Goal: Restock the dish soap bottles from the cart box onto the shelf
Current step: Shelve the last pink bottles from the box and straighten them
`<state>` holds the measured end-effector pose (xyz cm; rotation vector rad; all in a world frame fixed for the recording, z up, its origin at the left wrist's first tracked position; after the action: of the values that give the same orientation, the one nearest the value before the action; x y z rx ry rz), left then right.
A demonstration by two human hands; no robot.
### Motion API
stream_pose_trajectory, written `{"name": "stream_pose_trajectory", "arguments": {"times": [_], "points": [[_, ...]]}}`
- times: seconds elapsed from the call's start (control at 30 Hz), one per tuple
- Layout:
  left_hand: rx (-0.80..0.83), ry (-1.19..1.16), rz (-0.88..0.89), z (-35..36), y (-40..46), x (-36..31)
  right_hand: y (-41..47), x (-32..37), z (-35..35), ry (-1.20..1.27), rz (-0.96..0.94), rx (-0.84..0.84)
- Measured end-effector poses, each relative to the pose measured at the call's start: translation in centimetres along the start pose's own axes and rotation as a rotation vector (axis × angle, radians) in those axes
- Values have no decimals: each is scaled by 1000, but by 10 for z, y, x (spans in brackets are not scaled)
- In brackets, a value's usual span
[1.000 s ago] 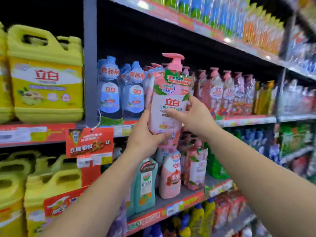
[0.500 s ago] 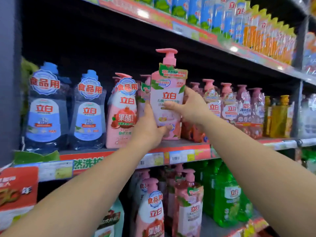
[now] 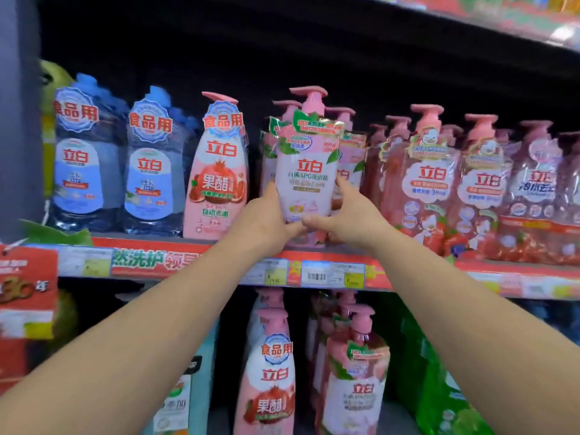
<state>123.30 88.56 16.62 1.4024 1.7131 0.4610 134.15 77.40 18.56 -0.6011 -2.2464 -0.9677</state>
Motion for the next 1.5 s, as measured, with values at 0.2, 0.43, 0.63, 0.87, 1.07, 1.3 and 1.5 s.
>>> {"name": "stream_pose_trajectory", "arguments": {"times": [0.2,0.43,0.63,0.87,1.07,1.3,1.5], "points": [[90,236,72,-21,-23,-7,5,-5,1,-26,1,-43],[12,657,205,-31,-75,15,3,3,11,32,11,-36],[-180,623,277,-27,-82,23,8,2,19,59,2,6],[-211,610,269,-27,-84,22,17,-3,27,82,-3,72],[-117,571,248,-28,-85,22,0,4,25,-11,89,-64],[-348,504,117,-111,-153,63,-70,91,98,-161,-247,-392],[-175,700,-291,-259,-315,167,-174,209,311,-119,-450,37]]}}
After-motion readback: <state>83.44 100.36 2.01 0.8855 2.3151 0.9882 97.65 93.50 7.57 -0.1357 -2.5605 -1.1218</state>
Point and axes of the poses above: each hand's wrist, its own y-axis towards the middle knuckle, its own z-axis out of the palm, x = y × z, the point moved 6 cm from there along y, towards the middle knuckle, and after that the axes turned 11 degrees about z, right-handed, at the moved point
